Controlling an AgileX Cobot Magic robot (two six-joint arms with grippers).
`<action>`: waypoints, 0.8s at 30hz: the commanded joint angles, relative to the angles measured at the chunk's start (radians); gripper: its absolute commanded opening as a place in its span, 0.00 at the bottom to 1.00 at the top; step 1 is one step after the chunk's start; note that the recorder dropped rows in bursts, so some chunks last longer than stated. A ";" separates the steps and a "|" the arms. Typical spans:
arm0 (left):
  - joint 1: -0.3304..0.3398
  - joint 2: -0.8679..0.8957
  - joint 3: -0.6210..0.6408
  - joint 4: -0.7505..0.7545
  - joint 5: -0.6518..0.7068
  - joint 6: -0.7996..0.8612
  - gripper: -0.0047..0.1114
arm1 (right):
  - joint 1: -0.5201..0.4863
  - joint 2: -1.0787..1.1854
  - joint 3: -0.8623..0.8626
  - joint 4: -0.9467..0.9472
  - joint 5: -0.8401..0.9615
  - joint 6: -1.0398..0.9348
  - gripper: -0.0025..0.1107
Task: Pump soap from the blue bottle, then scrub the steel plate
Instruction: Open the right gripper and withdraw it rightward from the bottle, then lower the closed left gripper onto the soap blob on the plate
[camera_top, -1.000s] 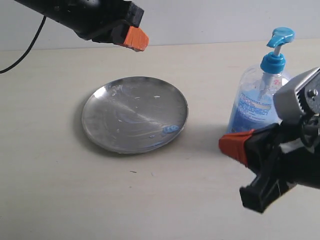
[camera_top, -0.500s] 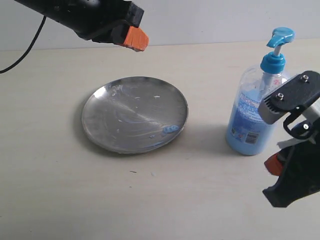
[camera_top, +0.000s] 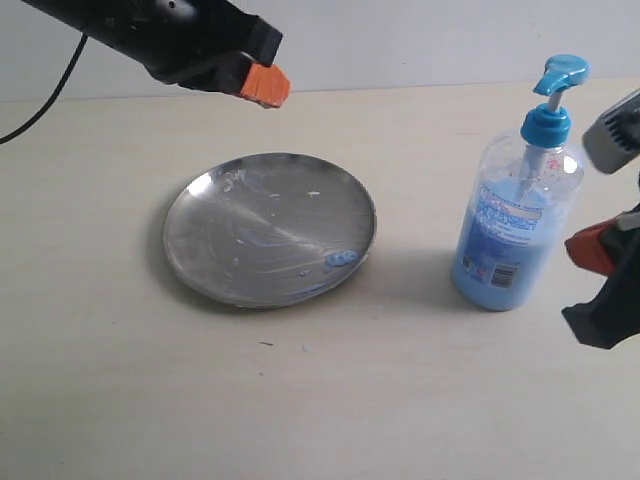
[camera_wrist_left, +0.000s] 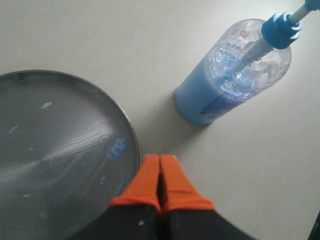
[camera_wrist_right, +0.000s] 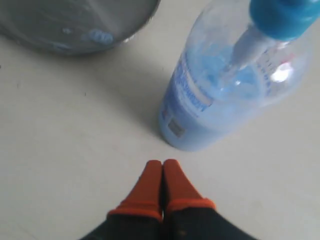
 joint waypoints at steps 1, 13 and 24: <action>0.002 -0.004 0.036 0.032 -0.005 0.038 0.04 | -0.003 -0.120 -0.008 -0.059 -0.027 0.044 0.02; 0.002 0.077 0.085 0.037 -0.009 0.153 0.04 | -0.003 -0.428 0.127 -0.053 -0.160 0.069 0.02; -0.038 0.225 0.085 0.015 -0.074 0.157 0.04 | -0.003 -0.514 0.131 -0.059 -0.162 0.117 0.02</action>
